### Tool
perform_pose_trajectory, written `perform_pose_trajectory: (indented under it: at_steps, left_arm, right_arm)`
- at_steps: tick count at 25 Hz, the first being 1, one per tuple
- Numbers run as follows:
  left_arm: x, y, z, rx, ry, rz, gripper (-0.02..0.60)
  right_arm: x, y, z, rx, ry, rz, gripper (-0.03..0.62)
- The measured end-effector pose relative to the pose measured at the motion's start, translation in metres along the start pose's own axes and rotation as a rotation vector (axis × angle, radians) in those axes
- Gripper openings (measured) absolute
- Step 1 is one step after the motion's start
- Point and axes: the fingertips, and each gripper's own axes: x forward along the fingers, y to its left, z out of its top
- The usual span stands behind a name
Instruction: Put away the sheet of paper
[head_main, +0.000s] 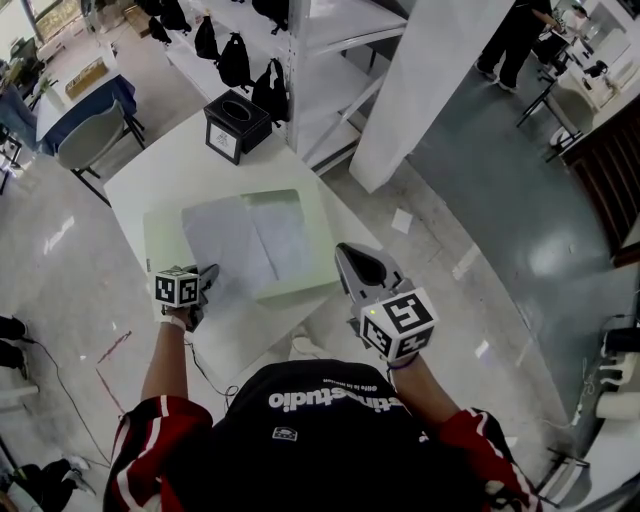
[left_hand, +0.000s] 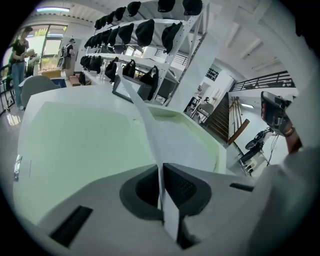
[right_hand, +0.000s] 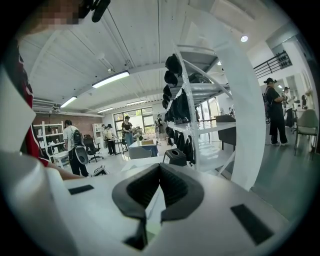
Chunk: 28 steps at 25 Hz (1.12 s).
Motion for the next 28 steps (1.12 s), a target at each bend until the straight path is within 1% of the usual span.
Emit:
perform_pose_trajectory:
  at_steps: [2, 4, 6, 10, 15, 18, 24, 28]
  left_arm:
    - [0.0, -0.006, 0.003, -0.024, -0.011, -0.038, 0.005]
    - [0.003, -0.013, 0.006, -0.081, -0.038, -0.097, 0.005]
    - [0.007, -0.015, 0.009, -0.109, -0.044, -0.123, 0.005]
    - [0.014, -0.016, 0.013, -0.13, -0.019, -0.105, 0.005]
    - [0.026, -0.006, 0.005, -0.216, 0.016, -0.072, 0.005]
    - [0.032, -0.004, 0.0, -0.244, 0.048, -0.059, 0.006]
    - [0.041, -0.012, 0.006, -0.258, 0.055, -0.072, 0.006]
    - [0.05, -0.02, 0.017, -0.292, 0.043, -0.112, 0.006]
  right_arm:
    - [0.0, 0.0, 0.0, 0.002, 0.0, -0.001, 0.003]
    - [0.001, -0.001, 0.0, 0.003, 0.001, 0.0, 0.003]
    - [0.002, -0.001, -0.001, 0.004, 0.002, 0.001, 0.003]
    - [0.001, -0.002, -0.002, 0.004, 0.0, 0.001, 0.003]
    - [0.0, -0.005, -0.002, 0.005, 0.003, -0.005, 0.003]
    - [0.0, -0.008, -0.002, 0.008, 0.003, -0.01, 0.003]
    - [-0.001, -0.01, -0.004, 0.011, 0.004, -0.012, 0.003]
    - [-0.003, -0.012, -0.006, 0.013, 0.005, -0.014, 0.003]
